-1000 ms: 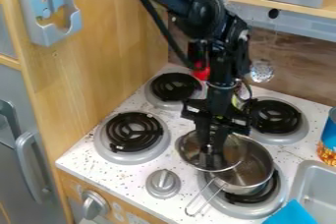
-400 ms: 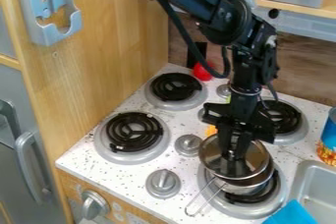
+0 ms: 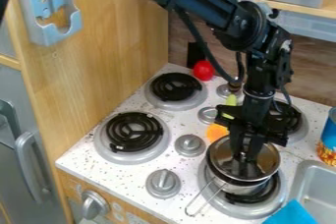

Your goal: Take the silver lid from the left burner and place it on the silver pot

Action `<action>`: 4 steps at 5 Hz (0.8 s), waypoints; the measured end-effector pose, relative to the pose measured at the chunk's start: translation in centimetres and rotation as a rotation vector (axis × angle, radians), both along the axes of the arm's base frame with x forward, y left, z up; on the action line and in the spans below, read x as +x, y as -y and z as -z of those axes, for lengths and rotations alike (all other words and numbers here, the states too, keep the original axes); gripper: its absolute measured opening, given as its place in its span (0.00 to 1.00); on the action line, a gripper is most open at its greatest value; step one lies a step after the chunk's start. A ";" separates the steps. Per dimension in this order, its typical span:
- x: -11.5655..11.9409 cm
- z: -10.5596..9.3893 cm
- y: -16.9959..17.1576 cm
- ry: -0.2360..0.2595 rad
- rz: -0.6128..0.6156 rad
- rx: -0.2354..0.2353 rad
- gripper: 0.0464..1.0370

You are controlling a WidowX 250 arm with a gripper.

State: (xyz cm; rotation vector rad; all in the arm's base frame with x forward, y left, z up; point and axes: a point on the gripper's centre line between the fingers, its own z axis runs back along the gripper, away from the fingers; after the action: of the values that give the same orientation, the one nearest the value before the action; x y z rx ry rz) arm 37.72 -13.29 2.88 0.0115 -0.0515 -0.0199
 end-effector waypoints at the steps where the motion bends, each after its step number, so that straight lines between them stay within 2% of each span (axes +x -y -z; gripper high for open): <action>1: 0.7 0.6 0.1 -0.007 -0.023 0.013 0.33; 2: 1.1 0.5 -0.1 0.003 -0.027 0.029 0.64; 3: 0.9 0.5 -0.4 -0.015 -0.021 0.044 0.93; 4: 0.6 0.5 -0.9 -0.038 -0.007 0.048 0.97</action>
State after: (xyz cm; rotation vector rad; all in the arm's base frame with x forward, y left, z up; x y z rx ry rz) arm 38.33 -12.43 2.34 0.0597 -0.0133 -0.0141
